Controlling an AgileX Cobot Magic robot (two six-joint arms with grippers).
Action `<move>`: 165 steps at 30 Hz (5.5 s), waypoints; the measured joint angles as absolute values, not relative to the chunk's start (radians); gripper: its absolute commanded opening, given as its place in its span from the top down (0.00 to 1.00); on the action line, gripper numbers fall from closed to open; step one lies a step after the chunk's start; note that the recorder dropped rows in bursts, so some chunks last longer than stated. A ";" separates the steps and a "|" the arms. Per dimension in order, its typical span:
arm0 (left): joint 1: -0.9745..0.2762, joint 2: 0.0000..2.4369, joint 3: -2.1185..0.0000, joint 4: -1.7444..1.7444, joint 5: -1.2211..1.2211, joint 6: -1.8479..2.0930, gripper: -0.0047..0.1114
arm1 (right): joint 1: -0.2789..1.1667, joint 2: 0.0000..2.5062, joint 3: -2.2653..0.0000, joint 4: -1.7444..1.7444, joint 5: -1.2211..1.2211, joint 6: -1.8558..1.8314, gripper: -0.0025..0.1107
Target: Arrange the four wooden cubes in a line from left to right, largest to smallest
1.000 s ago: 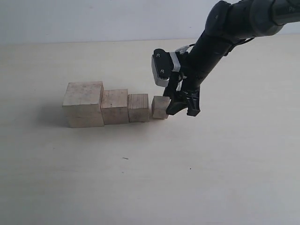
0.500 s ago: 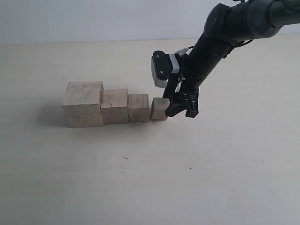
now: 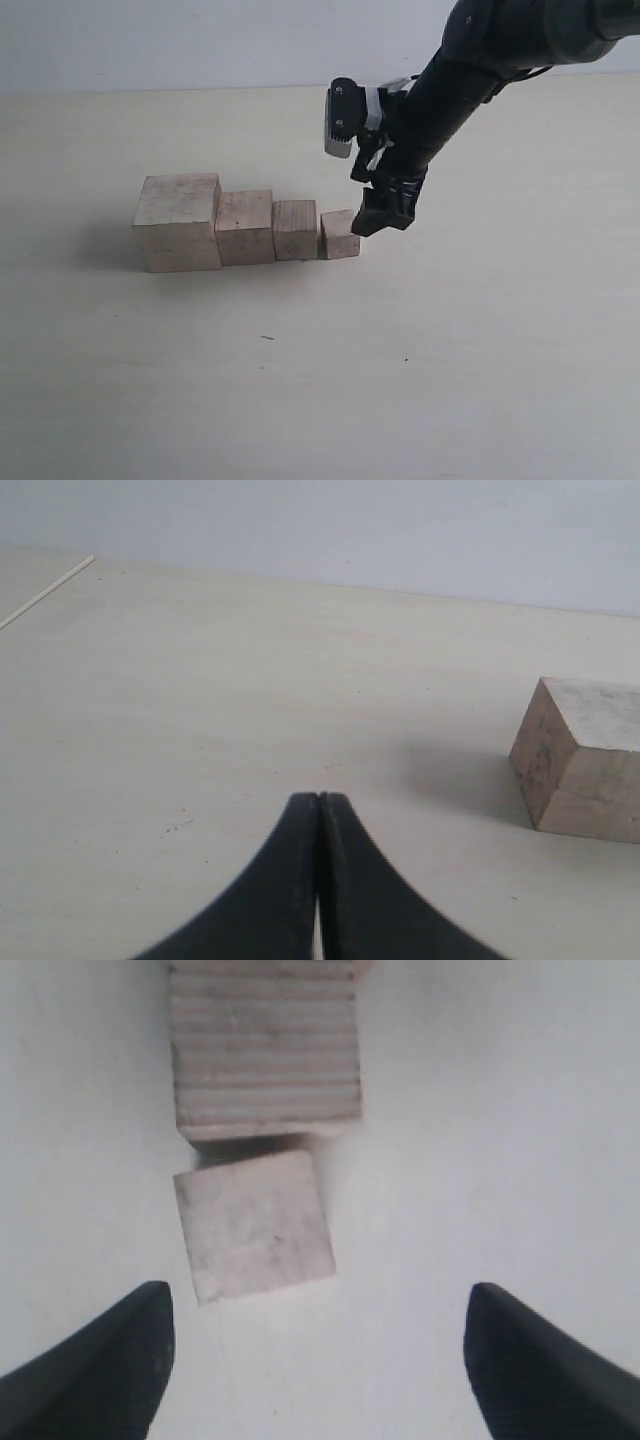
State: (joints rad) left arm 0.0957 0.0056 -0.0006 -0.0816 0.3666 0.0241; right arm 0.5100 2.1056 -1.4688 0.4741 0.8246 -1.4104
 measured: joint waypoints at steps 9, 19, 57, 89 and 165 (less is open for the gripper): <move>0.096 0.006 -0.001 -0.082 0.367 0.024 0.96 | 0.510 2.085 -1.469 0.303 0.796 -1.172 0.31; 0.096 0.006 -0.001 -0.082 0.367 0.024 0.96 | 0.510 2.144 -1.469 0.304 0.731 -1.163 0.31; 0.096 0.006 -0.001 -0.082 0.367 0.024 0.96 | 0.510 2.183 -1.469 0.437 0.715 -1.174 0.36; 0.096 0.006 -0.001 -0.082 0.367 0.024 0.96 | 0.511 1.218 -0.945 0.386 0.566 -0.054 0.98; 0.096 0.006 -0.001 -0.082 0.367 0.024 0.96 | 0.031 0.006 -0.004 0.027 0.311 0.048 0.98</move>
